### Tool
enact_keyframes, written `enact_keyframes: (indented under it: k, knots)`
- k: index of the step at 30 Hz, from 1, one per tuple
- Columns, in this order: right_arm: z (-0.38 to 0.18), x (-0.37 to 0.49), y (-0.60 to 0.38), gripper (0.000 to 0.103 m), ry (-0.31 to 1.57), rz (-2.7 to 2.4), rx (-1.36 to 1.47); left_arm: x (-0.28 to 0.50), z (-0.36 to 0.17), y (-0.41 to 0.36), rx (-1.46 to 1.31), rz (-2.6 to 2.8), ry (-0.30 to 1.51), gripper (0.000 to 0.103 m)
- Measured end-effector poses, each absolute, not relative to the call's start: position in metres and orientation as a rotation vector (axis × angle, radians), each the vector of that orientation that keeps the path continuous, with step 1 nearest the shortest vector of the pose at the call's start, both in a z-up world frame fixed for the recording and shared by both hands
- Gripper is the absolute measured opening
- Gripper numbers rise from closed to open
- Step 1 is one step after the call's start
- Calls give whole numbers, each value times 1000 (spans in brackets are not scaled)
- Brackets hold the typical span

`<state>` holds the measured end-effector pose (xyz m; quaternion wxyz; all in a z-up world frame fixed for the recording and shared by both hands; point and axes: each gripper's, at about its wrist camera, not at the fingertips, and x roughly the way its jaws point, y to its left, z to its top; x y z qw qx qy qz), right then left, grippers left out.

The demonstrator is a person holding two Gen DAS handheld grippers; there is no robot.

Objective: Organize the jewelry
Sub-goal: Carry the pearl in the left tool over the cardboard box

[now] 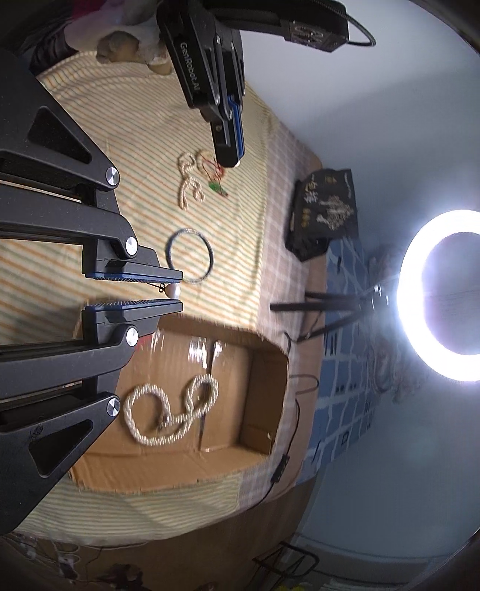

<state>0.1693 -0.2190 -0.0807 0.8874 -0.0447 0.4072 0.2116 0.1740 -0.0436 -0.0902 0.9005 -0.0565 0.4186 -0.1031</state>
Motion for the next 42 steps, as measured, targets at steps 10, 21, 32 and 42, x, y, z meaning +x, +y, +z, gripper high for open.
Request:
enact_keyframes:
  k: [10,21,32,42]
  knots:
    - [-82,184,-257,7,853,375,-52,190,-86,-76,-106,-244,842,9]
    - [-87,209,-293,7,860,312,-24,209,-93,-105,-97,-273,847,9]
    - [-94,233,-307,7,865,289,-20,220,-104,-135,-92,-309,868,9]
    - [-97,252,-315,7,859,278,-2,226,-109,-158,-89,-340,876,9]
